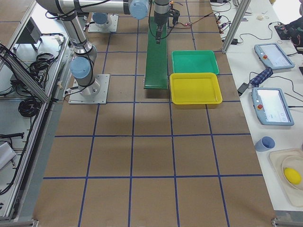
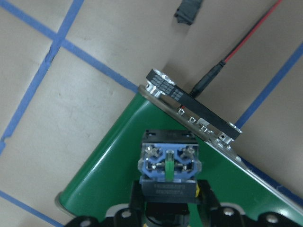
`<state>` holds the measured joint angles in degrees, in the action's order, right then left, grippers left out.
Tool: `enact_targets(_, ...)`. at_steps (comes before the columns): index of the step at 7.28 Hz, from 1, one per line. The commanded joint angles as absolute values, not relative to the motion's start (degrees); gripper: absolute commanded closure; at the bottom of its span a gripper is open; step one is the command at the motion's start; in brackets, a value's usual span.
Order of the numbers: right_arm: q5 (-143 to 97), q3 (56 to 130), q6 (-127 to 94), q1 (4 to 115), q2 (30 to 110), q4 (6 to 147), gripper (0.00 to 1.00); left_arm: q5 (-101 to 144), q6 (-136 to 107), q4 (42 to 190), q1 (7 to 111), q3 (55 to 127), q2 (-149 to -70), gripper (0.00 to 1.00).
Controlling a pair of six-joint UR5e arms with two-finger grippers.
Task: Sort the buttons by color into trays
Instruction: 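Carry the button onto the belt's near end and open the left gripper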
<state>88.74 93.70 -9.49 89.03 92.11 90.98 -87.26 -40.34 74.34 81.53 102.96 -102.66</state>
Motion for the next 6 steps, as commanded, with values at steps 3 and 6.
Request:
enact_targets(3,88.77,93.78,-9.49,89.03,92.11,90.97,0.0,-90.62,-62.75,74.1,86.22,105.12,-103.97,1.0)
enact_targets(6,88.77,93.78,-9.49,89.03,92.11,90.97,0.0,-90.88,-62.15,67.15,86.13,105.73,-106.52,0.01)
